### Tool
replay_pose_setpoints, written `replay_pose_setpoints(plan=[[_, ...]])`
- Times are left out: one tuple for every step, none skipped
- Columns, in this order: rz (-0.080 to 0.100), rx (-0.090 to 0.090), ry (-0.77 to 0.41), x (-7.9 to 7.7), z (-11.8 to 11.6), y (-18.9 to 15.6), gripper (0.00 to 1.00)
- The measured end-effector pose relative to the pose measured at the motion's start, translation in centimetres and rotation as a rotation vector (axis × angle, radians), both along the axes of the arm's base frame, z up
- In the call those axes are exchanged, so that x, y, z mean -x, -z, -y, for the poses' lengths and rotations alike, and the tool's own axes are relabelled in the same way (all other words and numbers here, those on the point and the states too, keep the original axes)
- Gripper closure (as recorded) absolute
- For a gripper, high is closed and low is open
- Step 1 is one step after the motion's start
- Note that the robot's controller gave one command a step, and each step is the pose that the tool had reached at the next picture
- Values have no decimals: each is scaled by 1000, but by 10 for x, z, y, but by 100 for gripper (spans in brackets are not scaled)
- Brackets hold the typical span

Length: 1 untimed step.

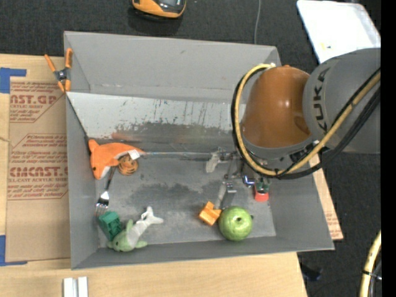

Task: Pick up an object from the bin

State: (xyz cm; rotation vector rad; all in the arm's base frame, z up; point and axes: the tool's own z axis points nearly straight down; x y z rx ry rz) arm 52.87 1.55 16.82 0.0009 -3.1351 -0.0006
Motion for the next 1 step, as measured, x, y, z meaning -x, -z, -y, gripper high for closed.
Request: replay_pose_setpoints(plan=[[8, 0, 0, -2, 0, -5, 0]])
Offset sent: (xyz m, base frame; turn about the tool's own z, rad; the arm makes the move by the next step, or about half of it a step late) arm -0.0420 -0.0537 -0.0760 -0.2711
